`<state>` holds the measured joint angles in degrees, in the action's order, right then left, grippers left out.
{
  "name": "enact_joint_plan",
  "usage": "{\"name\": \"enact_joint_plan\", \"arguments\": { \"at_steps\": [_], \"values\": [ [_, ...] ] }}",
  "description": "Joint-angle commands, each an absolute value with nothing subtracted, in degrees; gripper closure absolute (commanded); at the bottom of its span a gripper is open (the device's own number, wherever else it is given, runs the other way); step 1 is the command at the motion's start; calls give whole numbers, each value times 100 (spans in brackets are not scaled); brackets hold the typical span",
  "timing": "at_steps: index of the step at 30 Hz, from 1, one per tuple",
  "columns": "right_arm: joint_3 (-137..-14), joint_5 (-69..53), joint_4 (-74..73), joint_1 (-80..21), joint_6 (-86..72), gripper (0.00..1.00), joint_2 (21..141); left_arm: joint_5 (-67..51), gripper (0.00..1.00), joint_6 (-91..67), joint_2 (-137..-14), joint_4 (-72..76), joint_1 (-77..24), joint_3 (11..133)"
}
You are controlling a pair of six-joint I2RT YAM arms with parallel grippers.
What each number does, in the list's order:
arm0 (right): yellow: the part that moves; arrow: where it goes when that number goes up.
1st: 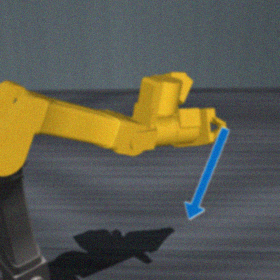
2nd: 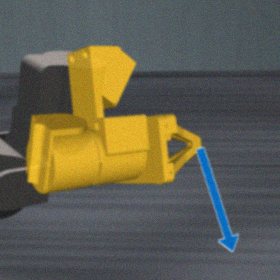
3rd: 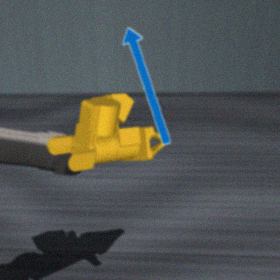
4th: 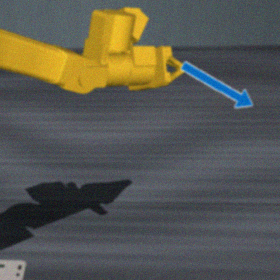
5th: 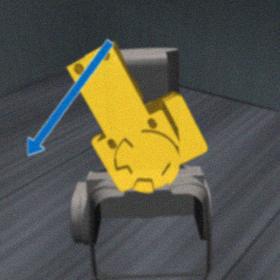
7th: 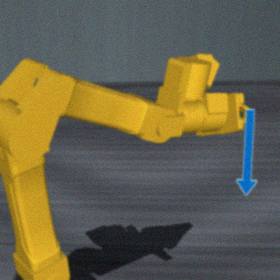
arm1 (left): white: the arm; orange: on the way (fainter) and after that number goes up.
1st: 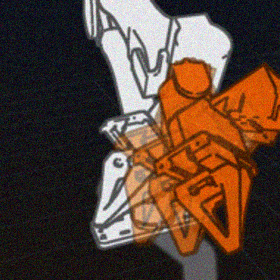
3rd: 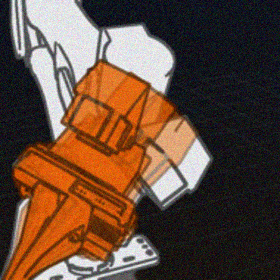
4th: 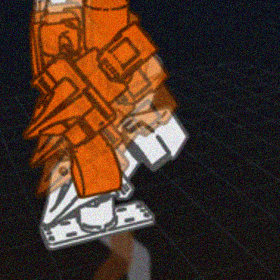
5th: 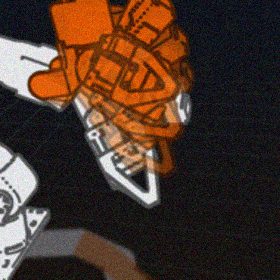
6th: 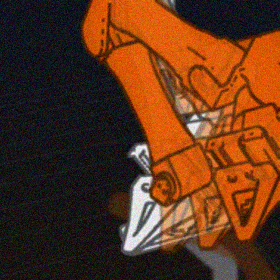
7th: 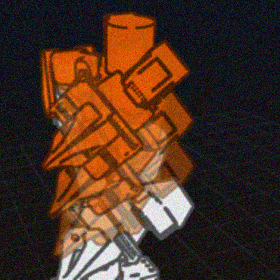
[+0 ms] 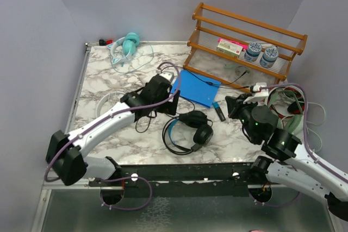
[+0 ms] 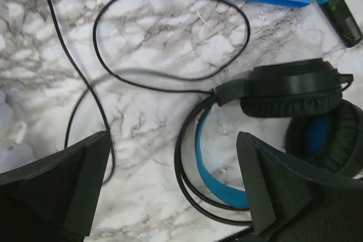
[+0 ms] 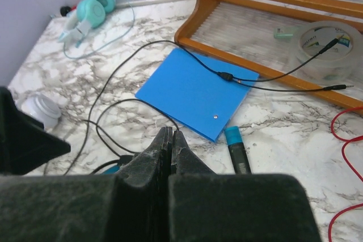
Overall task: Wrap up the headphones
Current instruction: Place the headphones at the center of the board.
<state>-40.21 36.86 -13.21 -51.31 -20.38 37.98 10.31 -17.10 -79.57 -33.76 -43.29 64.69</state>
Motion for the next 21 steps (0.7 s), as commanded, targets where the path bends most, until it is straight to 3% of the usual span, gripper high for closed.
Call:
{"name": "enact_joint_plan", "arguments": {
  "at_steps": [1,7,12,21],
  "values": [
    [-3827,3531,-1581,-5118,-2338,98,3423,453,1,-3713,-6962,-3630,-4341,5484],
    [-3758,3222,-1841,-5117,-2582,97,3141,302,1,-5479,-5851,-4019,-4676,4746],
    [-3797,3148,-1831,-5117,-2575,96,3285,1060,1,-6989,-5153,-4111,-5472,4122],
    [-3792,3011,-1470,-5121,-2202,96,3574,2125,1,-8328,-6424,-4156,-6097,4289]
  ]
}}
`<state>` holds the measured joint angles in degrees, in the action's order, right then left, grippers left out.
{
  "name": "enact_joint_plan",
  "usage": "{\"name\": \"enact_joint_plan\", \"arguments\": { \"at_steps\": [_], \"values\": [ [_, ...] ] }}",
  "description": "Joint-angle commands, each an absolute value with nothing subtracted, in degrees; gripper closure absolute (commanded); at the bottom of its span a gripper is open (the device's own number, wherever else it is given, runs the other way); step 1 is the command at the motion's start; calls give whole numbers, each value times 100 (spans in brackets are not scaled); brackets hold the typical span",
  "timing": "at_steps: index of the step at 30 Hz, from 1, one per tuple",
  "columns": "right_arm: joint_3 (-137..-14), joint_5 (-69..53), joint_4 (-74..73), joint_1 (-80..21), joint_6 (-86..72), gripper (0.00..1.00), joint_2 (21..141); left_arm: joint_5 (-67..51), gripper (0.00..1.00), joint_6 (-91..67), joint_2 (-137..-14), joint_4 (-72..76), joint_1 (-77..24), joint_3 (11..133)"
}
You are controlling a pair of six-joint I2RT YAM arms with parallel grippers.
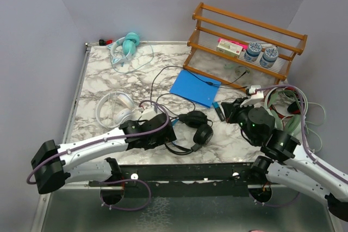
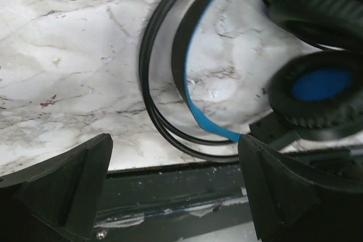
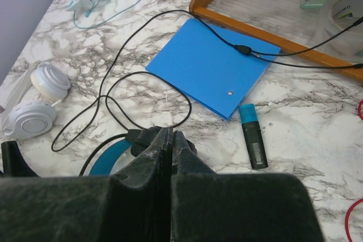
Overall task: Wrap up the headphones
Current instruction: Place the headphones at the center of the board, then pick up the headphones from the center of the board.
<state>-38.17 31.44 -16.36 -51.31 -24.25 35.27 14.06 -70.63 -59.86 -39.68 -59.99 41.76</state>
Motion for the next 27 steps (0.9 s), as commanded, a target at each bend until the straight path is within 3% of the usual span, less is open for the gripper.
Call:
{"name": "enact_joint_plan", "arguments": {
  "at_steps": [1,10,18,24,27],
  "values": [
    [-3791,3014,-1450,-5114,-2190,96,3575,2184,1,-8455,-6553,-4157,-6106,4293],
    [-3660,2998,-1311,-5118,-2200,96,3423,2429,2,-8593,-8006,-4262,-6108,4965],
    [-3664,2989,-1349,-5114,-2199,96,3544,2355,30,-8920,-8812,-4413,-6108,5205],
    [-3660,2983,-1358,-5115,-2126,96,3533,2146,35,-8885,-9515,-4547,-6108,5419],
    [-3625,3070,-1322,-5120,-2101,96,3512,2114,53,-8850,-9771,-4641,-6108,5536]
  ]
}}
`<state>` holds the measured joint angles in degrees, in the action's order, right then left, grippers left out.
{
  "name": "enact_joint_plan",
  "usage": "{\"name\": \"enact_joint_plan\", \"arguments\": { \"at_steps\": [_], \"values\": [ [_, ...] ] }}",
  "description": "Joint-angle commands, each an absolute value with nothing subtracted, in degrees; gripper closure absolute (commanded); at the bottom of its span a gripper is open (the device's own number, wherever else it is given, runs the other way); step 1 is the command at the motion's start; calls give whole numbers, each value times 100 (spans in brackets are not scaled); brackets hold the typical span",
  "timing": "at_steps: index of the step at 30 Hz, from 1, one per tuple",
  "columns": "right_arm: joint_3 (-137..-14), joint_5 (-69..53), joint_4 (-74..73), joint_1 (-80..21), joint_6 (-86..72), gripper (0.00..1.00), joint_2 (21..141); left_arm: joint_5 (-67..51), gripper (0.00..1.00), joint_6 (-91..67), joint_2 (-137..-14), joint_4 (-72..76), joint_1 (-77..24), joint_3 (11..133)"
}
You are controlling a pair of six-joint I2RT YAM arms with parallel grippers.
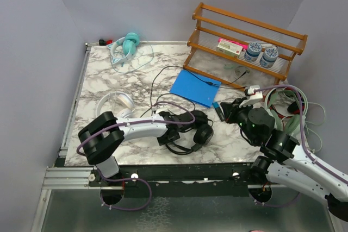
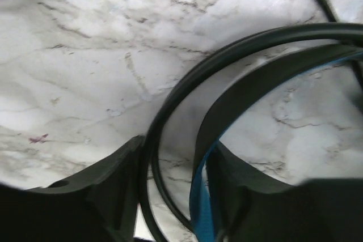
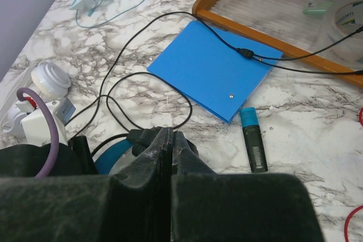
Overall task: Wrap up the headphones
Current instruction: Pick up the headphones from the center of the board.
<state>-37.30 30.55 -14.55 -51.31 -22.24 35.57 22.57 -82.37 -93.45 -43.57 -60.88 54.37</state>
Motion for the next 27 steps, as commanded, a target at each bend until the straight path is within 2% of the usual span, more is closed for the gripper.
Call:
{"name": "enact_joint_plan", "arguments": {
  "at_steps": [1,5,6,10,16,18,27],
  "values": [
    [-3614,3083,-1311,-5117,-2101,96,3514,2114,61,-8816,-9841,-4655,-6108,5567],
    [-3614,3000,-1283,-5114,-2107,96,3560,2291,98,-8728,-9947,-4781,-6065,5669],
    [-3617,2947,-1277,-5115,-2072,96,3598,2366,100,-8657,-9926,-4841,-6015,5710],
    [-3628,2364,-1139,-5118,-1719,95,3843,2839,100,-7781,-9726,-4954,-5713,5976],
    [-4057,1769,-1439,-5122,-1657,75,4768,3422,100,-5584,-9522,-5142,-5245,6619],
    [-4139,1724,-1458,-5117,-1626,72,4918,3494,100,-5073,-9443,-5218,-5154,6730],
    [-3986,1726,-732,-5121,-1419,27,4959,3786,100,-3679,-9019,-5203,-5019,6772]
  ]
}}
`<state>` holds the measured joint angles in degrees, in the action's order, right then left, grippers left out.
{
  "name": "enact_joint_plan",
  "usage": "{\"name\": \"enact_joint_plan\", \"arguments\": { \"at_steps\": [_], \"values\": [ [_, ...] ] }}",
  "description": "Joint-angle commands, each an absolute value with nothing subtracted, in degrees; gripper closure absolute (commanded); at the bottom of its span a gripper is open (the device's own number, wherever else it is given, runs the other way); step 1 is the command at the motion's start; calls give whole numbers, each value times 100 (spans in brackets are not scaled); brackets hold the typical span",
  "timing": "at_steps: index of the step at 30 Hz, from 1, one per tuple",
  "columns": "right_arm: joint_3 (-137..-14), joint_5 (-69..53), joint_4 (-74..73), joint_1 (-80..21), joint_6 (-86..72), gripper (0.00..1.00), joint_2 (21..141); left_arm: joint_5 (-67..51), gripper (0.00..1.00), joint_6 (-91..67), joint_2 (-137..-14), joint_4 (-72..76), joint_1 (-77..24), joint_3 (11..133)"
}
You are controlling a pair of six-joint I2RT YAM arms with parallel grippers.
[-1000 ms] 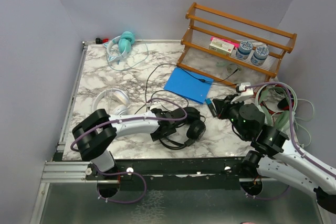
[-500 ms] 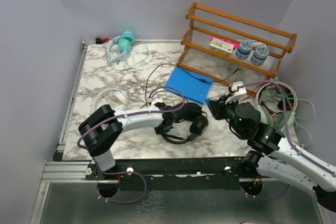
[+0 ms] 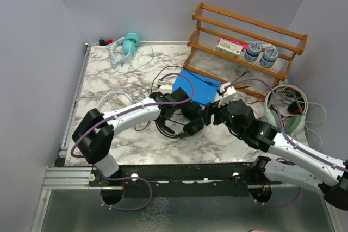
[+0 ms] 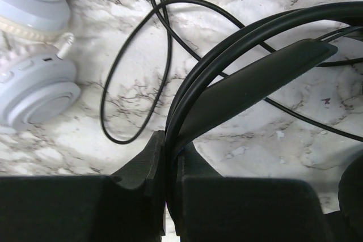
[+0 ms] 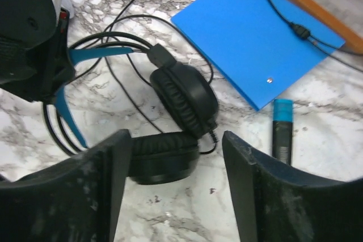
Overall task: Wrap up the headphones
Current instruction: Pick up the headphones from the center of the board.
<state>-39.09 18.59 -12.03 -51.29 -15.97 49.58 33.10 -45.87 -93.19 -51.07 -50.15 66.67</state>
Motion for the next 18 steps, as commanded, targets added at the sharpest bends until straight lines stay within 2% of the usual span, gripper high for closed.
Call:
{"name": "enact_joint_plan", "arguments": {
  "at_steps": [1,3,6,13,18],
  "values": [
    [-3996,1584,-612,-5118,-1322,23,5010,3783,100,-3588,-9001,-5203,-5019,6780],
    [-4056,1276,-409,-5123,-1149,19,5152,3730,100,-3418,-8941,-5211,-5019,6835],
    [-4261,870,-306,-5121,-915,17,5417,3729,100,-3263,-8781,-5212,-5019,6922],
    [-4445,1119,-212,-5121,-759,17,5988,3533,100,-3119,-8400,-5084,-5027,6860],
    [-4376,994,-45,-5122,-733,9,6454,3474,100,-2996,-8171,-4969,-5027,6731]
  ]
}}
